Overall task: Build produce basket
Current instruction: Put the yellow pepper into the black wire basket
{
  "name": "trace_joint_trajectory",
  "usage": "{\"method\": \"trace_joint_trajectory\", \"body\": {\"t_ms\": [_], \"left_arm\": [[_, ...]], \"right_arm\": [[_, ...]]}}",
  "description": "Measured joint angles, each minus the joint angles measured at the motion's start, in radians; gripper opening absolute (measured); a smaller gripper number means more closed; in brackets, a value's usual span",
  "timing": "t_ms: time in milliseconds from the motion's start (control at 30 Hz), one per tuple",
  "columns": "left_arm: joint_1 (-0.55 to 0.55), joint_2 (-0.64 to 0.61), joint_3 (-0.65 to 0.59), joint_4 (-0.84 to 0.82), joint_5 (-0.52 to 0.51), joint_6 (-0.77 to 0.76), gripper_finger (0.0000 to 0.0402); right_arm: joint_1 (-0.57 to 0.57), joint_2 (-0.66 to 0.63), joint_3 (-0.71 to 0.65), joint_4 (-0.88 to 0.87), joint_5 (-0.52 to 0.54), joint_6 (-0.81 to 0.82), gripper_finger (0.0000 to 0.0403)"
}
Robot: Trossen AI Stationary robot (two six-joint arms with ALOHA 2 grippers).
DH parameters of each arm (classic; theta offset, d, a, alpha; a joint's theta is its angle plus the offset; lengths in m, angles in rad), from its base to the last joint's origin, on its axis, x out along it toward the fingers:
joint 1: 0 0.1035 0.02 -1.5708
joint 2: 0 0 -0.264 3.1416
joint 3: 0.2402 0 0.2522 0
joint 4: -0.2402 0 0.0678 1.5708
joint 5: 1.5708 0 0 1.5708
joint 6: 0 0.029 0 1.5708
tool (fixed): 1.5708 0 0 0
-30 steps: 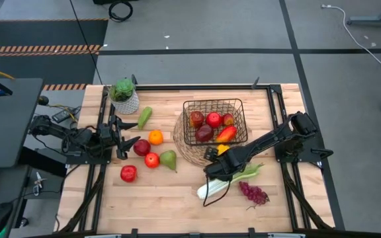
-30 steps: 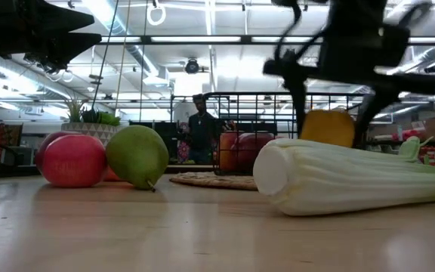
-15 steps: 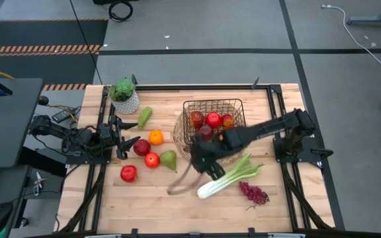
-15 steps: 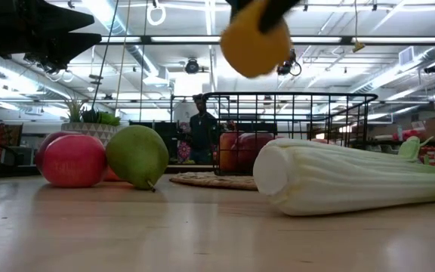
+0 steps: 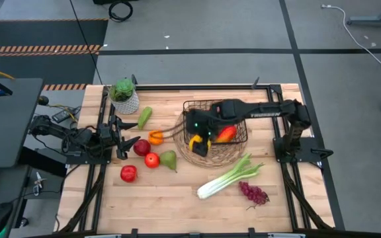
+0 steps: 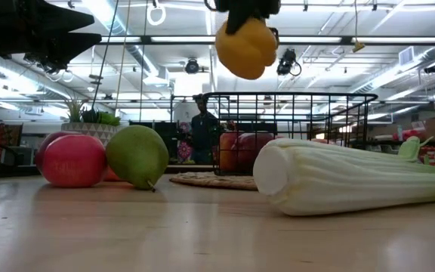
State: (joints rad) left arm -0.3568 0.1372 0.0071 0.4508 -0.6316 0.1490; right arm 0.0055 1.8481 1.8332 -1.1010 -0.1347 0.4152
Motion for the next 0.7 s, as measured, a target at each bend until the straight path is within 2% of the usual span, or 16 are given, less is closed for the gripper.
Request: {"method": "trace_joint_trajectory", "body": {"t_ms": [200,467,700], "left_arm": [[0.0,0.0,0.0,0.0,0.0,0.0,0.0282],[0.0,0.0,0.0,0.0,0.0,0.0,0.0282],[0.0,0.0,0.0,0.0,0.0,0.0,0.0282]], "right_arm": [[-0.09,0.0,0.0,0.001,-0.024,0.071,0.0313],[-0.196,0.0,0.0,0.062,-0.027,0.306,0.0313],[-0.248,0.0,0.0,0.076,-0.075,0.317,0.0314]]}}
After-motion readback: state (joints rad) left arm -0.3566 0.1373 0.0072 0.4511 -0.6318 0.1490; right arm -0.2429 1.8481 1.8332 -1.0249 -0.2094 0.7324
